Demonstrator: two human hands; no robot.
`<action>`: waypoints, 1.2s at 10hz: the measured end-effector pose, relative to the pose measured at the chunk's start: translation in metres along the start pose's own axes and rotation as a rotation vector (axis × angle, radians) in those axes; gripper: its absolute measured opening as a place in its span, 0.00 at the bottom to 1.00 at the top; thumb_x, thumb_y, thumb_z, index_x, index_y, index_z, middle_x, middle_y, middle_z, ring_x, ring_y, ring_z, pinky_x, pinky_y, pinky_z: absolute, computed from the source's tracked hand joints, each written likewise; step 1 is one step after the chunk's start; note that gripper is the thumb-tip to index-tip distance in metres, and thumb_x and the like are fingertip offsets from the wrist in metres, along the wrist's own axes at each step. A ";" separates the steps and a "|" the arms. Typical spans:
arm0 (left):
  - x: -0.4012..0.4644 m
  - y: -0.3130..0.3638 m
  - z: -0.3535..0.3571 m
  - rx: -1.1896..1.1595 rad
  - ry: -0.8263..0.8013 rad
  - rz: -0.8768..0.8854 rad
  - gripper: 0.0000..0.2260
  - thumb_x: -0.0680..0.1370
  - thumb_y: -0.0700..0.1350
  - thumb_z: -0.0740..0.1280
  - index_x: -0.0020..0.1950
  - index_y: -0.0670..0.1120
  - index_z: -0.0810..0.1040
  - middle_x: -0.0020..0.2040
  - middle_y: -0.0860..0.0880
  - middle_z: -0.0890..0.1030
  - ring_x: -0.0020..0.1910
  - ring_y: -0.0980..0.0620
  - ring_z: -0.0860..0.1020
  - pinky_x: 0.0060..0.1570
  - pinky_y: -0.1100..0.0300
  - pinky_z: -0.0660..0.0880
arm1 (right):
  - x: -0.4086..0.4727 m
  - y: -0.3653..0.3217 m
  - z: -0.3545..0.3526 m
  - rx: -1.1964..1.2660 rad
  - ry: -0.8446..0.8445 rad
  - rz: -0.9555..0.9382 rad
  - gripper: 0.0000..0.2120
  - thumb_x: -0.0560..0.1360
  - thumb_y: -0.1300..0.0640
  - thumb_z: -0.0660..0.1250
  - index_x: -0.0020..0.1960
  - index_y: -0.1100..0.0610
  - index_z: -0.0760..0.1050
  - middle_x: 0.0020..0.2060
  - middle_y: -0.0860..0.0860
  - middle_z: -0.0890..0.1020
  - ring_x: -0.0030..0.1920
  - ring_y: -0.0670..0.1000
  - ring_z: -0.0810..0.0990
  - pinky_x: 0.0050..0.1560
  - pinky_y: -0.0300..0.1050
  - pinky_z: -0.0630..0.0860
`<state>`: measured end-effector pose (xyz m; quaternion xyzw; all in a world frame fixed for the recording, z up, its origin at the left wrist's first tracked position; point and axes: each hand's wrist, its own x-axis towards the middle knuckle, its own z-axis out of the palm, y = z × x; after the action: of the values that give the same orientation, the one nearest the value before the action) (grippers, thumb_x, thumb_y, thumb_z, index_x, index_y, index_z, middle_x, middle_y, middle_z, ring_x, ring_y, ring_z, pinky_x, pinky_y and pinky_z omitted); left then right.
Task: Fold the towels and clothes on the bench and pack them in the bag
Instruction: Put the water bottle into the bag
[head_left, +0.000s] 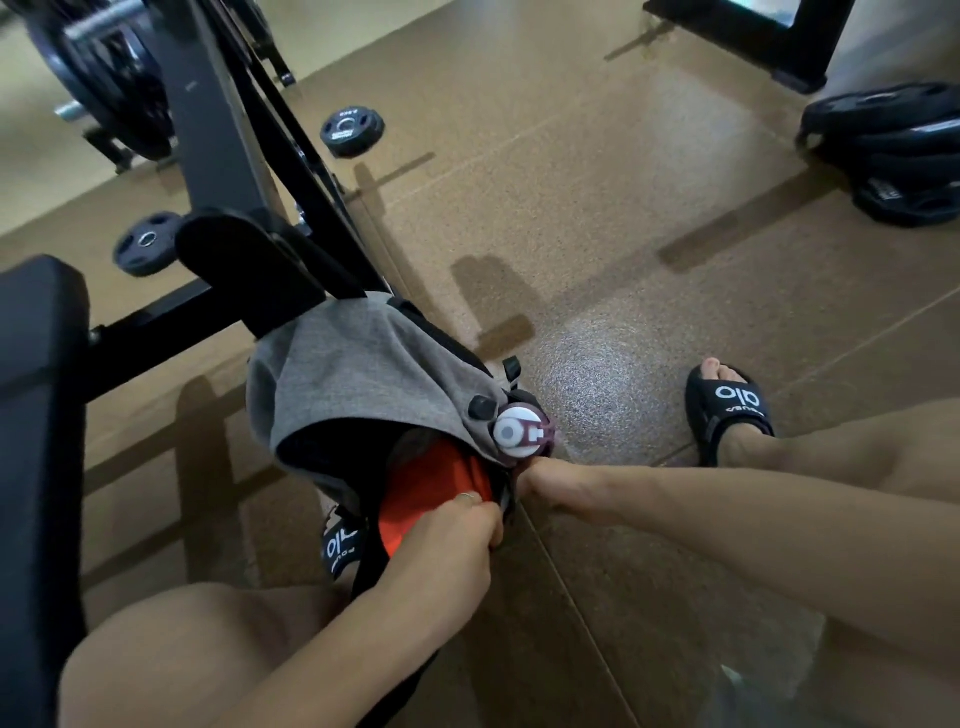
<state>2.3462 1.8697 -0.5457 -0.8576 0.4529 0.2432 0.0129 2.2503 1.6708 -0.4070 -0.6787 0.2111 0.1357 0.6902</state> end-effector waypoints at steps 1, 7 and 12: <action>0.002 0.000 -0.001 -0.056 0.016 0.035 0.11 0.77 0.39 0.63 0.56 0.52 0.78 0.56 0.52 0.75 0.57 0.48 0.76 0.50 0.55 0.71 | -0.052 -0.053 -0.008 -0.030 -0.047 0.115 0.22 0.78 0.79 0.44 0.34 0.73 0.72 0.34 0.84 0.66 0.57 0.77 0.75 0.29 0.19 0.55; 0.022 0.010 -0.022 0.113 0.503 0.032 0.08 0.78 0.45 0.65 0.56 0.51 0.70 0.43 0.49 0.79 0.37 0.43 0.81 0.27 0.54 0.69 | 0.098 0.078 0.004 -0.286 -0.068 0.061 0.09 0.78 0.63 0.61 0.39 0.59 0.72 0.24 0.49 0.71 0.24 0.48 0.72 0.30 0.42 0.75; 0.025 0.028 -0.012 0.212 0.601 -0.070 0.09 0.83 0.54 0.61 0.58 0.51 0.72 0.39 0.49 0.81 0.34 0.42 0.82 0.29 0.54 0.70 | 0.090 0.103 -0.008 -0.772 0.087 -0.363 0.14 0.67 0.54 0.69 0.51 0.54 0.71 0.45 0.50 0.77 0.44 0.51 0.76 0.44 0.47 0.75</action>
<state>2.3409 1.8308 -0.5406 -0.9000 0.4297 -0.0700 -0.0239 2.2790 1.6585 -0.5405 -0.9186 0.0509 0.0522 0.3885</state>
